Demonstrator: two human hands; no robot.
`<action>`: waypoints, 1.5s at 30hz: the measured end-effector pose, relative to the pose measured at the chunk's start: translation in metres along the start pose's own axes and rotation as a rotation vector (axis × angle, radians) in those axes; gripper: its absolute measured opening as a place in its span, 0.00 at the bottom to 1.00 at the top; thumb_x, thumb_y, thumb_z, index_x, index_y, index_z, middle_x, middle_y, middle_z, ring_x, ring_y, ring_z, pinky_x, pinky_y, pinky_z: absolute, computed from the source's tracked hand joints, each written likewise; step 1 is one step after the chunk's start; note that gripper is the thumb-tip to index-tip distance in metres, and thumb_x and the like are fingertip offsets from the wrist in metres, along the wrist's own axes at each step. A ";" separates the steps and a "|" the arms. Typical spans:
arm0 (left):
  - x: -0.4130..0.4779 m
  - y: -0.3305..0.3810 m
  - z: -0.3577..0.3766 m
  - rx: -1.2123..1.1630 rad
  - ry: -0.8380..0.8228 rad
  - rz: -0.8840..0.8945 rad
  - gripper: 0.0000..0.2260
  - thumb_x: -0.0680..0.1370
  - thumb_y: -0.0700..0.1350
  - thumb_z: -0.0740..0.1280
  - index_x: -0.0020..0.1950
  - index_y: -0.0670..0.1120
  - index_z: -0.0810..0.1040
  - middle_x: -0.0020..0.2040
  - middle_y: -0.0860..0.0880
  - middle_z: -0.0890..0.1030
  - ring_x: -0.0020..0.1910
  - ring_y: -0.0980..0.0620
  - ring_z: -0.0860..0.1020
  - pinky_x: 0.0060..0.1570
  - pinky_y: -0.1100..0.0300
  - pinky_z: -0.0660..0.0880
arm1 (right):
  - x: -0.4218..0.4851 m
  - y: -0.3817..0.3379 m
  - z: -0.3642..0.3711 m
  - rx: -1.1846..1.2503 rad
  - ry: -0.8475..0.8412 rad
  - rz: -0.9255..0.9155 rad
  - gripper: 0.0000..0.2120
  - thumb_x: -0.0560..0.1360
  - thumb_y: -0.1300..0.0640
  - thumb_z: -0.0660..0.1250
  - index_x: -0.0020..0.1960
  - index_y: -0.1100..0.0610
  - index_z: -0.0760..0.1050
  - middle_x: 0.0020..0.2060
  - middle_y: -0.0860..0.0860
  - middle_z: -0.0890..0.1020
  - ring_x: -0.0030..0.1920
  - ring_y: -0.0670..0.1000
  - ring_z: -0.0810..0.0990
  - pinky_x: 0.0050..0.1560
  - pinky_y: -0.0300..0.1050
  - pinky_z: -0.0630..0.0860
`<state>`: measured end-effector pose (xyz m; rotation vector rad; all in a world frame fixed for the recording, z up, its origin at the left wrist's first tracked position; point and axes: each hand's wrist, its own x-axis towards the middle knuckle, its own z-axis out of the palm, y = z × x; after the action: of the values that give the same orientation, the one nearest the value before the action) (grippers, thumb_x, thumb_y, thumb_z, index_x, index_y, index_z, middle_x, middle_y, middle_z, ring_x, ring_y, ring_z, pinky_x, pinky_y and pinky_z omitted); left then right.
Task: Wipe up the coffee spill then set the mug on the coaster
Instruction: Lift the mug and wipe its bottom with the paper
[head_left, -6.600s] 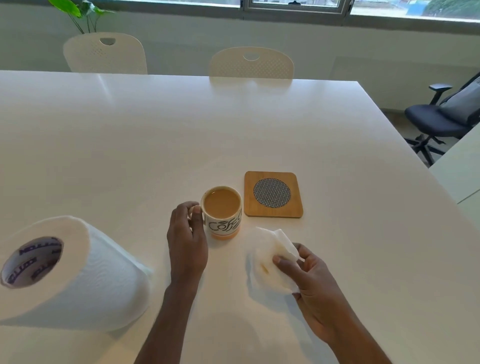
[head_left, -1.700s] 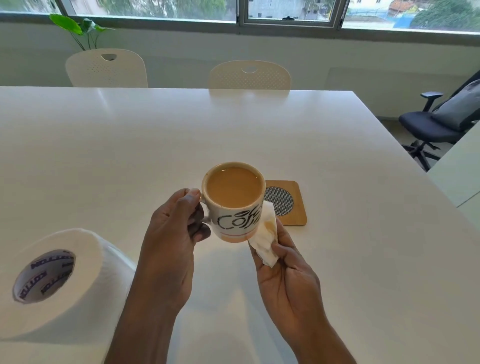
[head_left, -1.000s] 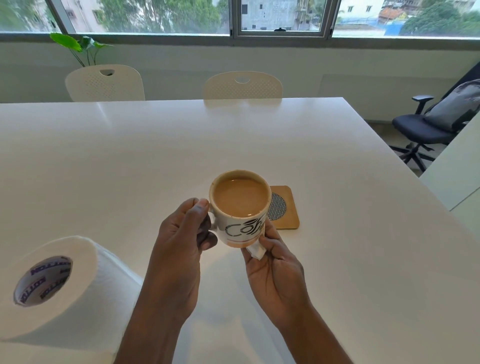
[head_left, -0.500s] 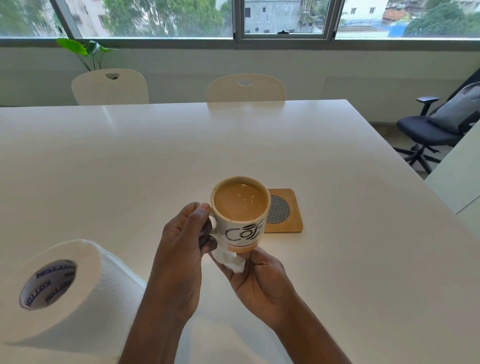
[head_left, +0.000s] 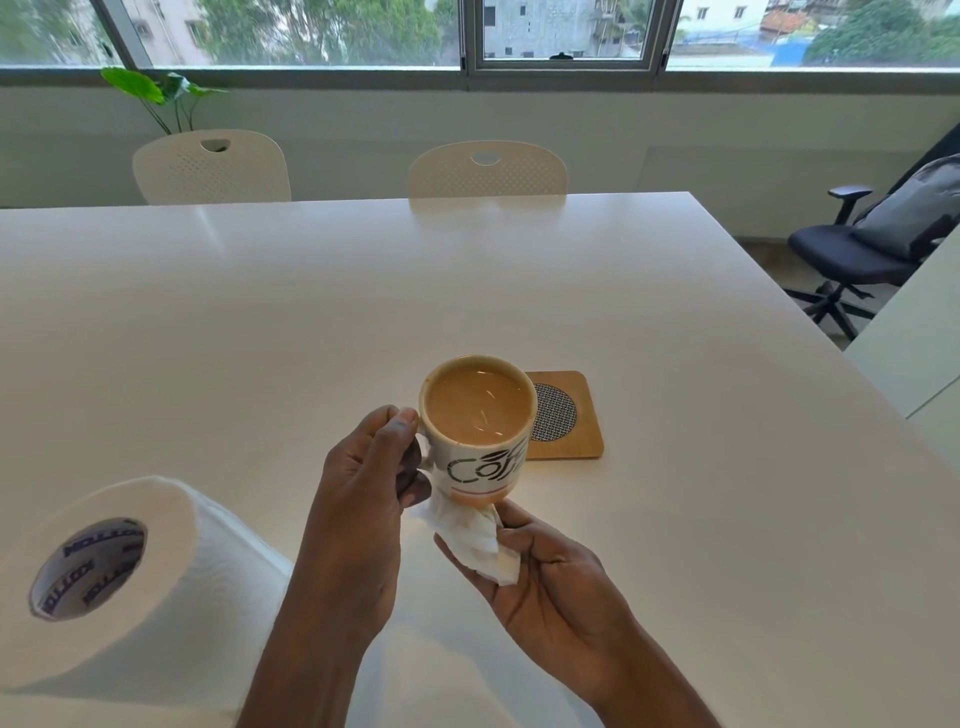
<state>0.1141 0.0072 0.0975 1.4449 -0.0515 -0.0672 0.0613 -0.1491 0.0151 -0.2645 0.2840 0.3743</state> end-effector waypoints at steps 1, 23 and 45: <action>0.000 0.000 0.000 -0.005 0.001 -0.002 0.19 0.87 0.46 0.58 0.35 0.51 0.71 0.33 0.52 0.63 0.33 0.56 0.65 0.38 0.57 0.67 | -0.003 -0.001 -0.001 -0.004 0.010 -0.001 0.23 0.82 0.72 0.49 0.72 0.72 0.73 0.75 0.71 0.72 0.74 0.70 0.75 0.74 0.63 0.74; -0.006 -0.009 0.000 -0.049 -0.053 -0.020 0.19 0.83 0.50 0.62 0.42 0.37 0.63 0.39 0.42 0.57 0.40 0.45 0.57 0.38 0.53 0.62 | -0.038 -0.046 -0.003 -0.118 0.208 0.006 0.23 0.78 0.72 0.52 0.68 0.75 0.75 0.71 0.73 0.75 0.71 0.72 0.76 0.73 0.62 0.68; -0.003 -0.048 -0.013 -0.106 0.003 -0.046 0.16 0.86 0.42 0.59 0.38 0.44 0.62 0.40 0.42 0.57 0.41 0.45 0.56 0.39 0.52 0.60 | -0.028 -0.089 -0.004 0.073 0.094 -0.249 0.25 0.79 0.69 0.54 0.75 0.70 0.72 0.73 0.70 0.76 0.68 0.70 0.80 0.66 0.63 0.80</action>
<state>0.1115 0.0148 0.0483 1.3402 -0.0119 -0.1037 0.0706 -0.2387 0.0380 -0.2432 0.3524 0.1059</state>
